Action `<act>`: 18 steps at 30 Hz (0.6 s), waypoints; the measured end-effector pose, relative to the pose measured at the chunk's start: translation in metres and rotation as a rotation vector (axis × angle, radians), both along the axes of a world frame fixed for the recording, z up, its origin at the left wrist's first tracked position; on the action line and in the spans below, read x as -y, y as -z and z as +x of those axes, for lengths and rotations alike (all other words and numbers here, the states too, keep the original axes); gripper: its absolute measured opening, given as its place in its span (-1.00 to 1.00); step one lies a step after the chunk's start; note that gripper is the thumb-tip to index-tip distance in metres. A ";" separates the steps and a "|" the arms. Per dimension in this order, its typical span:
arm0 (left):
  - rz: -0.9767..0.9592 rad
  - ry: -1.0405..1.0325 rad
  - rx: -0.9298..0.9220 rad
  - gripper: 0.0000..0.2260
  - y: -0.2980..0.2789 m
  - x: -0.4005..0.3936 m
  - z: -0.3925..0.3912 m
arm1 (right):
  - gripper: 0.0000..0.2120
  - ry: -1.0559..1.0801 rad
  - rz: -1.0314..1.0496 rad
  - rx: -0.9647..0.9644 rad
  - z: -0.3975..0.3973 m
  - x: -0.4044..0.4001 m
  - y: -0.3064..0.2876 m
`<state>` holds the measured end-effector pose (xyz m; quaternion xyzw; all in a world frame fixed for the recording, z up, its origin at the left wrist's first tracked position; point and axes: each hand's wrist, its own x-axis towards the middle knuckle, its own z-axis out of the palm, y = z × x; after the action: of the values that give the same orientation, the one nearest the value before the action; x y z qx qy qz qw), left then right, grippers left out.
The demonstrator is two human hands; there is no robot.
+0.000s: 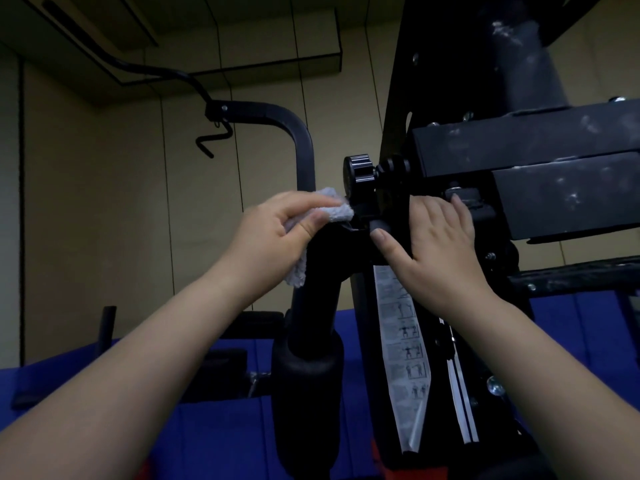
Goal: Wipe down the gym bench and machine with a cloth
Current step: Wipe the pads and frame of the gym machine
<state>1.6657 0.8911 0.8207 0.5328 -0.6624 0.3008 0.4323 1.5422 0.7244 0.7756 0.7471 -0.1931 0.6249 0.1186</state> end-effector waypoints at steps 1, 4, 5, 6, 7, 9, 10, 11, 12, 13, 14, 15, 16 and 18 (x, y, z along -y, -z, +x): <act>0.014 -0.010 0.001 -0.80 -0.004 0.000 0.002 | -0.27 0.014 -0.003 -0.001 0.001 0.001 0.000; 0.074 -0.093 -0.155 -0.78 -0.024 -0.005 0.013 | -0.31 0.044 -0.014 0.003 0.002 0.003 0.001; 0.065 -0.129 -0.191 -0.79 -0.029 -0.008 0.017 | -0.32 0.047 -0.016 0.005 0.003 0.004 0.001; 0.041 -0.144 -0.191 -0.79 -0.031 -0.011 0.018 | -0.34 0.049 -0.018 0.009 0.004 0.004 0.001; 0.021 -0.121 -0.166 -0.78 -0.031 -0.013 0.017 | -0.35 0.050 -0.020 0.014 0.004 0.005 0.001; 0.058 -0.006 -0.106 -0.75 -0.025 -0.013 0.006 | -0.37 0.054 -0.025 0.028 0.006 0.005 0.001; 0.101 0.031 -0.080 -0.74 -0.021 -0.010 0.002 | -0.37 0.057 -0.028 0.038 0.006 0.006 0.001; 0.131 0.043 -0.064 -0.73 -0.019 -0.005 0.000 | -0.37 0.060 -0.030 0.049 0.007 0.006 0.001; 0.133 0.028 -0.070 -0.73 -0.020 0.001 0.003 | -0.37 0.066 -0.030 0.056 0.008 0.006 0.001; 0.120 0.005 -0.105 -0.73 -0.022 0.006 0.007 | -0.36 0.072 -0.030 0.055 0.008 0.006 0.001; 0.107 -0.023 -0.157 -0.74 -0.024 0.010 0.015 | -0.36 0.078 -0.030 0.049 0.008 0.006 0.001; 0.101 -0.058 -0.212 -0.75 -0.026 0.013 0.021 | -0.35 0.082 -0.031 0.044 0.008 0.006 0.001; 0.096 -0.109 -0.259 -0.76 -0.027 0.013 0.026 | -0.35 0.085 -0.033 0.041 0.008 0.007 0.001; 0.040 -0.174 -0.335 -0.76 -0.027 0.013 0.032 | -0.35 0.090 -0.037 0.040 0.008 0.007 0.001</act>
<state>1.6977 0.8784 0.8479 0.6394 -0.5384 0.2309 0.4980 1.5497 0.7170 0.7746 0.7227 -0.2174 0.6372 0.1564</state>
